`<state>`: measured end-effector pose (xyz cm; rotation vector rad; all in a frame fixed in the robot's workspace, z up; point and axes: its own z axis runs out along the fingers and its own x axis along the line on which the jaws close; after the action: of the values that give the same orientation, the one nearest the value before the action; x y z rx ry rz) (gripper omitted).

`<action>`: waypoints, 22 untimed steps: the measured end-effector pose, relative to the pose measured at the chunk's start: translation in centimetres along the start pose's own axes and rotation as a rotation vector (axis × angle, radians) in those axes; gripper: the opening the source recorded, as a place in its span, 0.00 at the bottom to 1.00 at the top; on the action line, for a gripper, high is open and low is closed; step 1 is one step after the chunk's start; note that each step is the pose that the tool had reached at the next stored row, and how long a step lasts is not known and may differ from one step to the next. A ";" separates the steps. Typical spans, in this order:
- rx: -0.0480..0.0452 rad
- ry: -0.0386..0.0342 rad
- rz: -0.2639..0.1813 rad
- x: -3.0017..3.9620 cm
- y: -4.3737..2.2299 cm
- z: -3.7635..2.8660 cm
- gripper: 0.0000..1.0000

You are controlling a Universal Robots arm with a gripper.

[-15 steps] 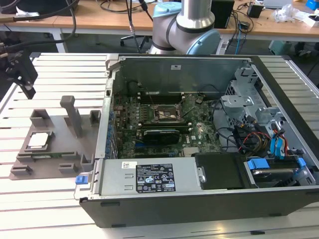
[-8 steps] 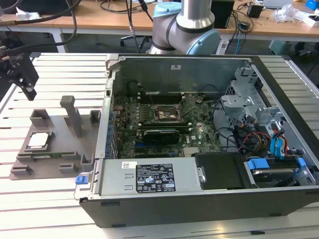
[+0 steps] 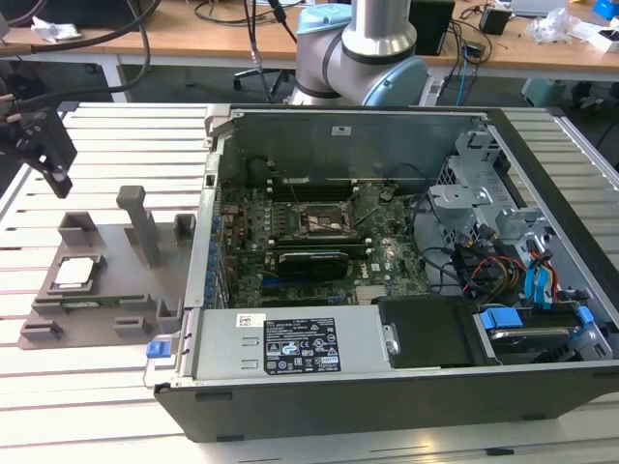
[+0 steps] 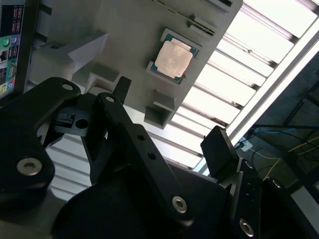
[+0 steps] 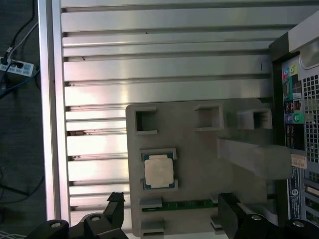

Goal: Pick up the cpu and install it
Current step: 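Pick up the cpu and move it towards the insertion slot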

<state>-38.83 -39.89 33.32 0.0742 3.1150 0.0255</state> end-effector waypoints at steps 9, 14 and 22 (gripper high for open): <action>0.0001 -0.0001 0.000 0.01 -0.01 0.42 0.84; 0.0001 -0.0001 0.000 0.01 -0.01 0.66 0.84; 0.0001 -0.0001 0.000 0.03 -0.02 1.13 0.84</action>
<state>-38.83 -39.89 32.19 0.0741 3.1148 0.0253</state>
